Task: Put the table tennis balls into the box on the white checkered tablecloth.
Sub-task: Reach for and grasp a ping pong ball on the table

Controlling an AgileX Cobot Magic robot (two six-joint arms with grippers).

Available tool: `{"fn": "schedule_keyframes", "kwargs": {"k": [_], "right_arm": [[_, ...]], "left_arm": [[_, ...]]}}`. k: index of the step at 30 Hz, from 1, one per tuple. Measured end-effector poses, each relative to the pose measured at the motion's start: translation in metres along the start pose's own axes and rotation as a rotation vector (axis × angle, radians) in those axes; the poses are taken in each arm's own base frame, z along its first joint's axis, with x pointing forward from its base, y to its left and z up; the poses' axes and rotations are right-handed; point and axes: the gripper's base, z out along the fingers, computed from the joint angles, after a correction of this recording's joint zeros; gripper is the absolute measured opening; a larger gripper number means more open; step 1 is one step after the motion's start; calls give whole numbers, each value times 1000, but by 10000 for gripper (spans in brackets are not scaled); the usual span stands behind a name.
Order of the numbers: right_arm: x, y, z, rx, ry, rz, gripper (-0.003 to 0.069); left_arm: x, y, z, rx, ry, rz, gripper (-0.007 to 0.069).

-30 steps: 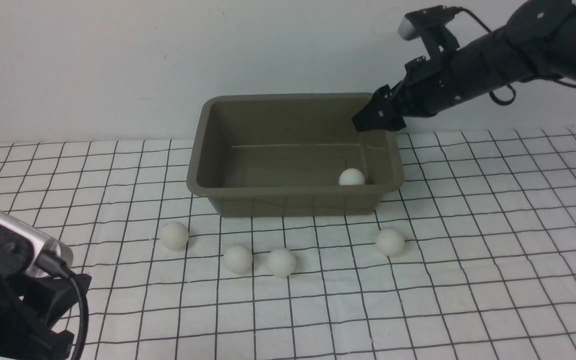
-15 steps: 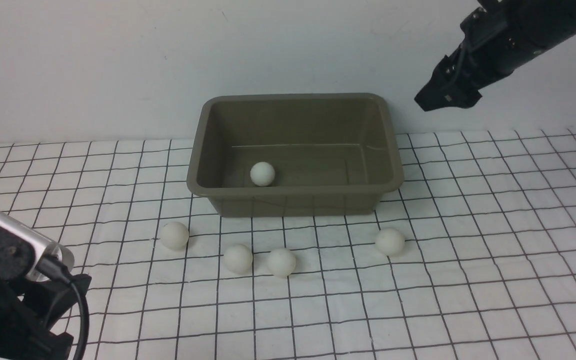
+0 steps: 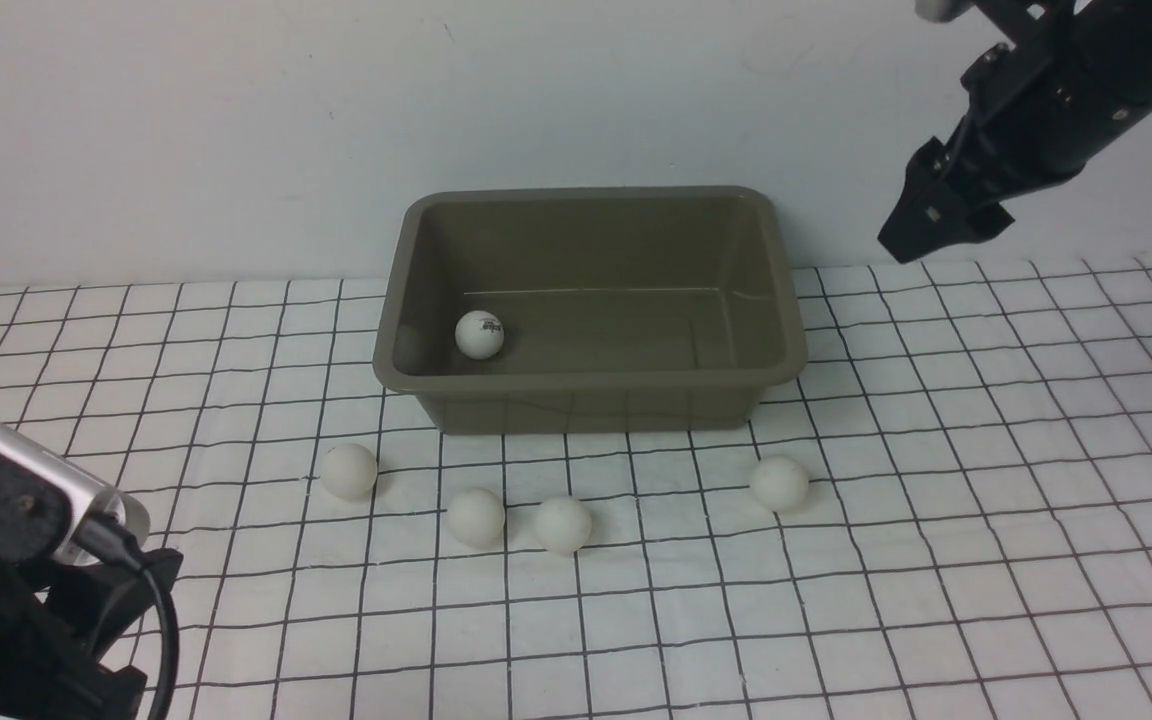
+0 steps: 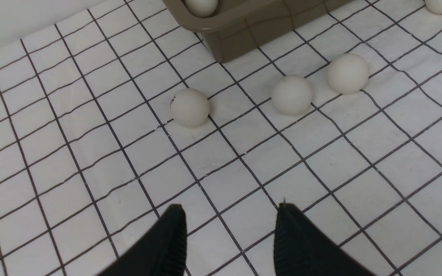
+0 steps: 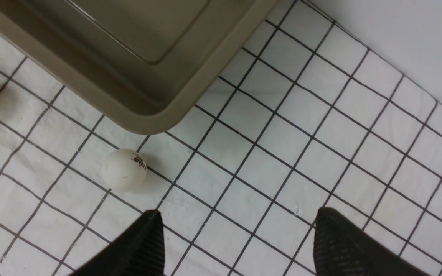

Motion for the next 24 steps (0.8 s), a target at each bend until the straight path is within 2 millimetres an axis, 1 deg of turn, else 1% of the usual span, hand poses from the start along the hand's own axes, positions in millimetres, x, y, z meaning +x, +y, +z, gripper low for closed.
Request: {"fn": "schedule_keyframes", "kwargs": {"k": [10, 13, 17, 20, 21, 24], "right_arm": [[2, 4, -33, 43, -60, 179, 470], [2, 6, -42, 44, -80, 186, 456], [1, 15, -59, -12, -145, 162, 424], [0, 25, -79, -68, -220, 143, 389], [0, 28, -88, -75, -248, 133, 371], [4, 34, -108, -70, -294, 116, 335]], "left_arm": [[0, 0, 0, 0, 0, 0, 288], [0, 0, 0, 0, 0, 0, 288], [0, 0, 0, 0, 0, 0, 288], [0, 0, 0, 0, 0, 0, 288], [0, 0, 0, 0, 0, 0, 288], [0, 0, 0, 0, 0, 0, 288]]}}
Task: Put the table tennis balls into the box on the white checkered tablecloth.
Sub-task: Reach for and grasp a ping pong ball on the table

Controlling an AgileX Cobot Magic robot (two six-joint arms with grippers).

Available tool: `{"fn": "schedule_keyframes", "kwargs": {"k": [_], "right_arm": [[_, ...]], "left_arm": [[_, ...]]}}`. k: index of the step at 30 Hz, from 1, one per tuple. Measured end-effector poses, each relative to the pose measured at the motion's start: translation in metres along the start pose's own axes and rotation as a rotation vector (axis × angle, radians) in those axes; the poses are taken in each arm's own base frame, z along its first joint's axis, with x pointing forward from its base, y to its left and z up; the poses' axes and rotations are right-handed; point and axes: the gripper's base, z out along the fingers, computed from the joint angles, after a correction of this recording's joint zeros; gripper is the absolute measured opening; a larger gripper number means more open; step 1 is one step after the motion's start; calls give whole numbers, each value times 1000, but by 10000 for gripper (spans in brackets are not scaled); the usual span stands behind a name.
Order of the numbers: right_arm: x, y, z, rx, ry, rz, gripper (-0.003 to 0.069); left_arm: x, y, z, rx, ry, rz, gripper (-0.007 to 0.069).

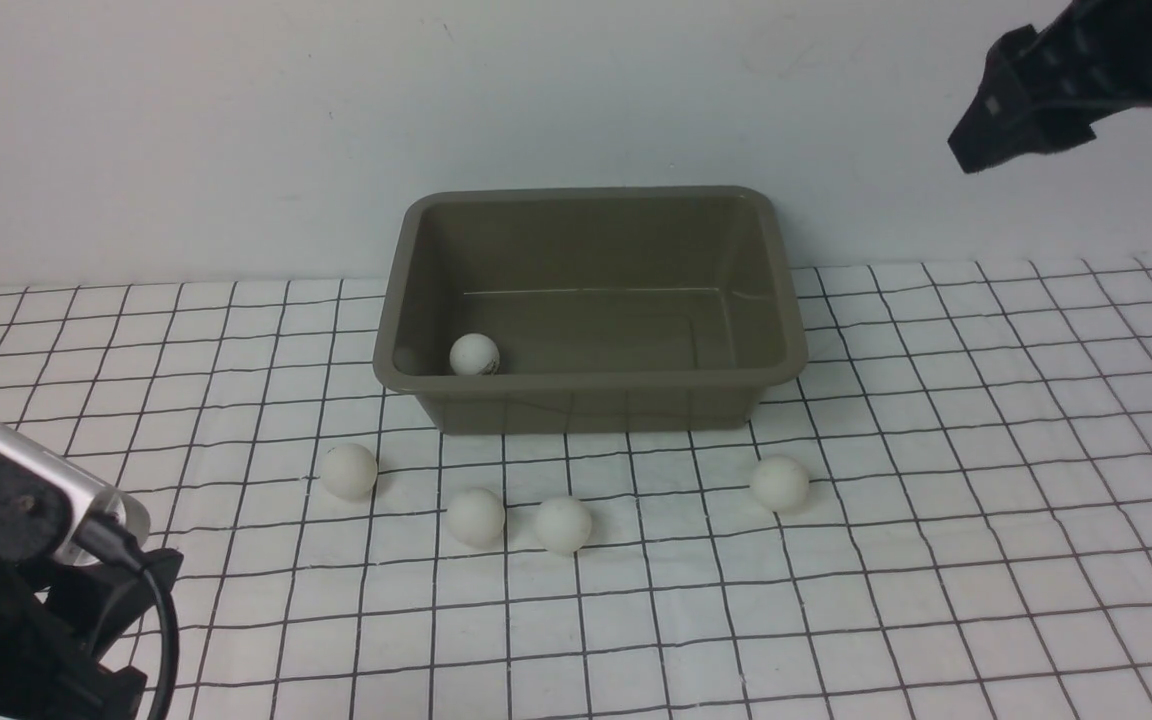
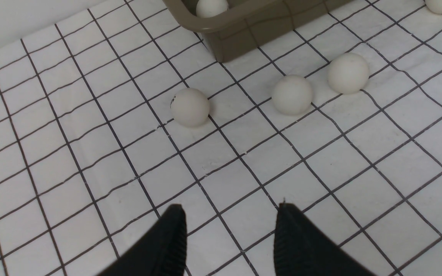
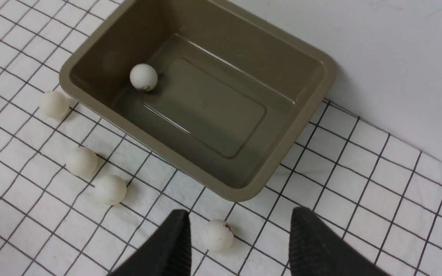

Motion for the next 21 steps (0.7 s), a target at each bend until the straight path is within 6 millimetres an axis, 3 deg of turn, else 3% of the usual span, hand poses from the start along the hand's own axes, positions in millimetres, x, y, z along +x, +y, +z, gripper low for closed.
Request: {"fn": "schedule_keyframes", "kwargs": {"k": [5, 9, 14, 21], "right_arm": [[1, 12, -37, 23, -75, -24, 276], [18, 18, -36, 7, -37, -3, 267], [63, 14, 18, -54, 159, 21, 278], [116, 2, 98, -13, 154, 31, 377]], "left_arm": [[0, 0, 0, 0, 0, 0, 288], [0, 0, 0, 0, 0, 0, 288], [0, 0, 0, 0, 0, 0, 288], [0, 0, 0, 0, 0, 0, 288]]}}
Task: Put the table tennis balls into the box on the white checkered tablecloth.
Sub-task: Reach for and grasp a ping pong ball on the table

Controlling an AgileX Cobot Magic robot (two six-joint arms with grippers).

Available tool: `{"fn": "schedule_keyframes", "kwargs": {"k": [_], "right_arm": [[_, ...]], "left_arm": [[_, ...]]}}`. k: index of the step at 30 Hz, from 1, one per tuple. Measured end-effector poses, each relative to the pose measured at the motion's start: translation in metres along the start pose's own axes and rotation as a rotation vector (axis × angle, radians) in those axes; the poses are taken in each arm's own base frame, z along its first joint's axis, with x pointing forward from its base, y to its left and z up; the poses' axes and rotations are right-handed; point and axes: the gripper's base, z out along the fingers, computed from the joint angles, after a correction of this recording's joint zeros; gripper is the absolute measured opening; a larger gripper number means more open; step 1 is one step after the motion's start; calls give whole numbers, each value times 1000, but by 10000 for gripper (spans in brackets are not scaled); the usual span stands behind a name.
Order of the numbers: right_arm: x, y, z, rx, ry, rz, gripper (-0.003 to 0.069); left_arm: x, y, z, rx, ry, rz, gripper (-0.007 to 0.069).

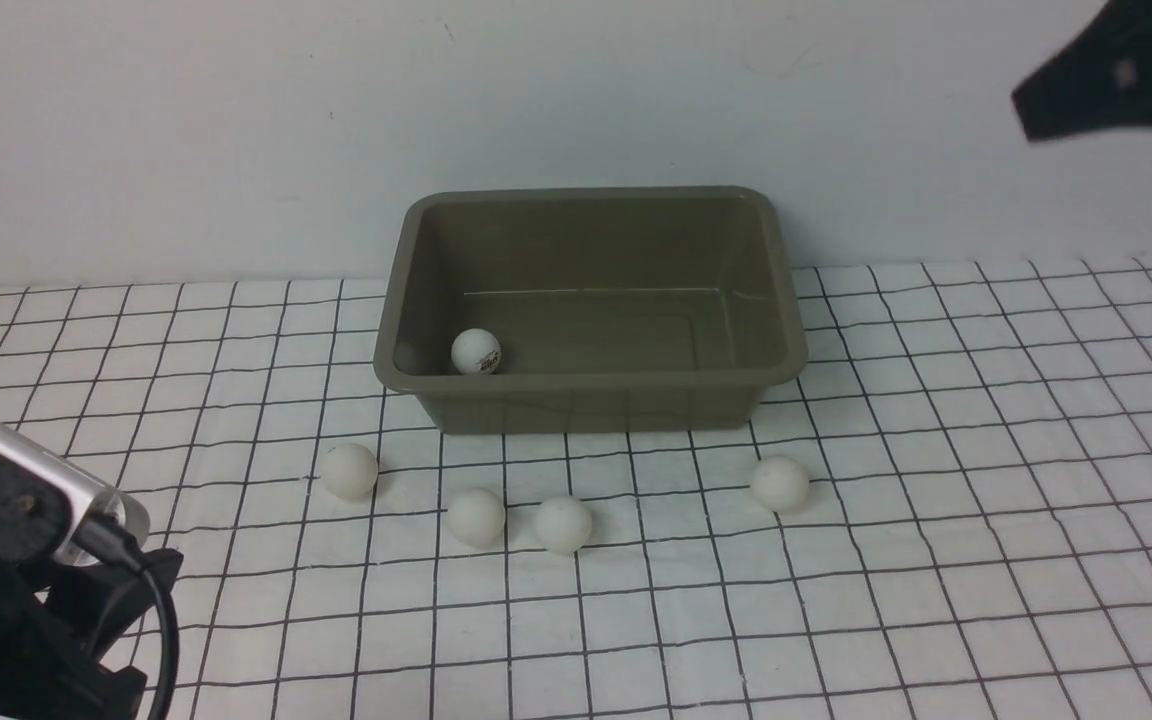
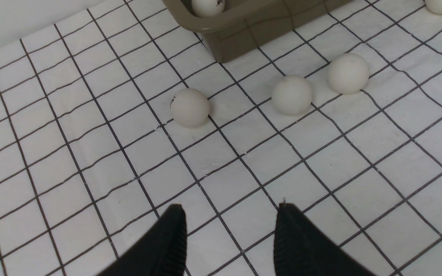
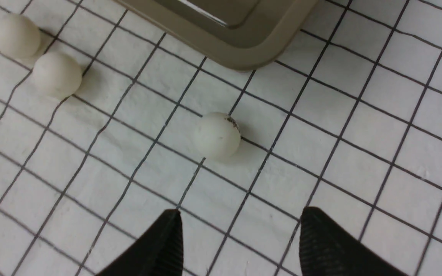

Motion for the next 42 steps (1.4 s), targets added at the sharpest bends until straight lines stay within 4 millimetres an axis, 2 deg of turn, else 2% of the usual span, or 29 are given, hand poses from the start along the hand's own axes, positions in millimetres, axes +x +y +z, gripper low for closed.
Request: {"fn": "schedule_keyframes", "kwargs": {"k": [5, 7, 14, 17, 24, 32, 42], "right_arm": [[-4, -10, 48, -26, -78, 151, 384], [-1, -15, 69, -29, -64, 162, 384], [12, -24, 117, -41, -21, 144, 386], [11, -25, 120, -42, -40, 114, 399], [8, -24, 123, -62, -81, 84, 483], [9, -23, 128, -84, -87, 100, 502], [15, -12, 146, -121, -42, 38, 504]], "left_arm": [[0, 0, 0, 0, 0, 0, 288], [0, 0, 0, 0, 0, 0, 288], [0, 0, 0, 0, 0, 0, 288], [0, 0, 0, 0, 0, 0, 288], [0, 0, 0, 0, 0, 0, 288], [0, 0, 0, 0, 0, 0, 288], [0, 0, 0, 0, 0, -1, 288]]}}
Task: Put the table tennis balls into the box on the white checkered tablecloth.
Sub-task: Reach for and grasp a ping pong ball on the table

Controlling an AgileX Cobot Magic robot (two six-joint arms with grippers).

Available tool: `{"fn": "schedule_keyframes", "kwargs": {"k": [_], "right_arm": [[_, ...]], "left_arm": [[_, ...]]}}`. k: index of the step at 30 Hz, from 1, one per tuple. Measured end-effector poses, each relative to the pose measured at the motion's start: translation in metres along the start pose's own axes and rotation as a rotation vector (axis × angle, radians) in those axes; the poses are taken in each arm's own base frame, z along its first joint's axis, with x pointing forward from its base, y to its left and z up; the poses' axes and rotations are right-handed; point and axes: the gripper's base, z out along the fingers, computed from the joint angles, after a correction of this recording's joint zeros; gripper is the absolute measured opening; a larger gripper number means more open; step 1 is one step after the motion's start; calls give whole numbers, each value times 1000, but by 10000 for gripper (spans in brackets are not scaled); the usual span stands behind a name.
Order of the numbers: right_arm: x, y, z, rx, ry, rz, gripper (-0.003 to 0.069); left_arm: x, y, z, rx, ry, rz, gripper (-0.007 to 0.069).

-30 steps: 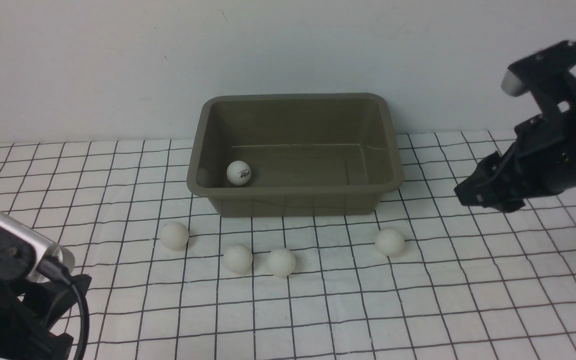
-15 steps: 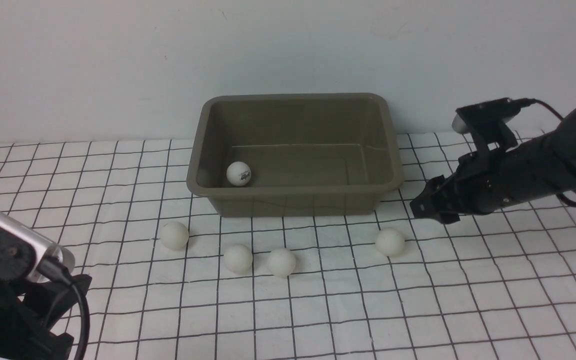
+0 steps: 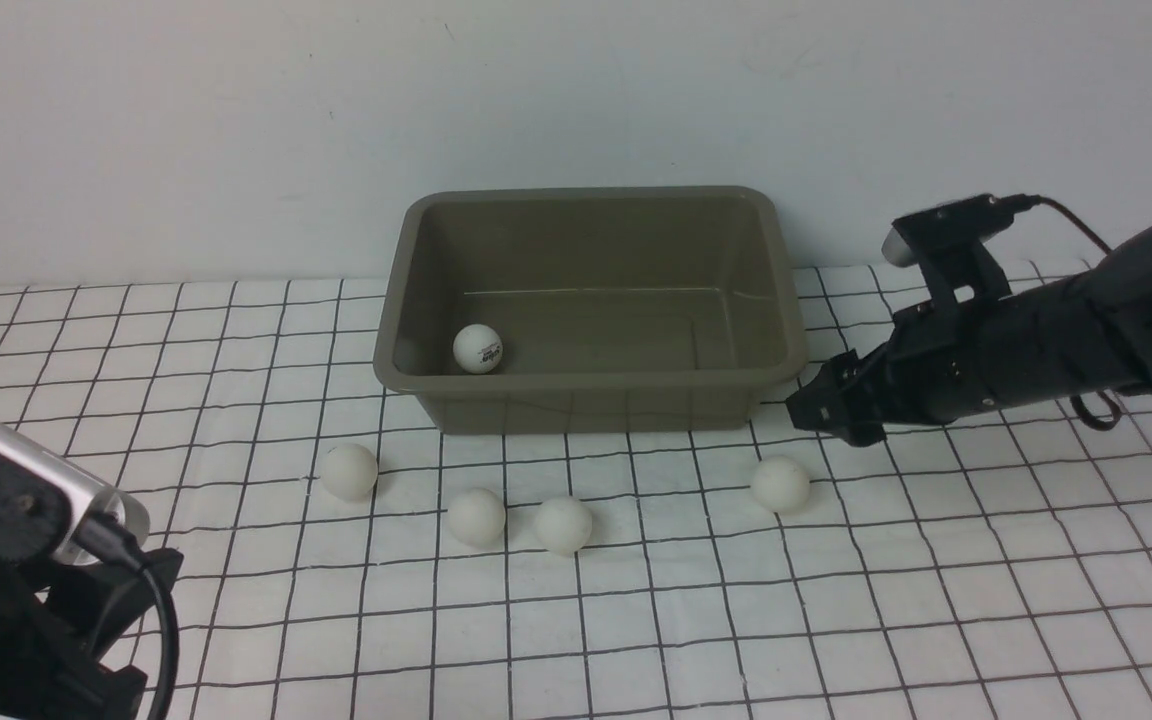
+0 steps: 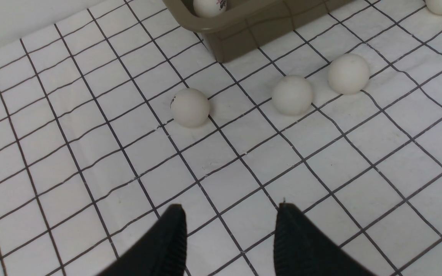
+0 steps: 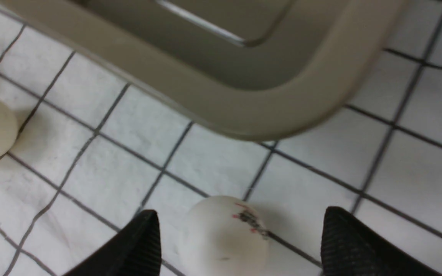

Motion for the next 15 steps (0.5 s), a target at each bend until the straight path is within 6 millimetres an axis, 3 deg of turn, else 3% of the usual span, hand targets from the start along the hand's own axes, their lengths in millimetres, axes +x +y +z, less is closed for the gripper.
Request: {"fn": "schedule_keyframes", "kwargs": {"k": [8, 15], "right_arm": [[5, 13, 18, -28, 40, -34, 504], [7, 11, 24, 3, 43, -42, 504]], "left_arm": [[0, 0, 0, 0, 0, 0, 288], [0, 0, 0, 0, 0, 0, 288]]}}
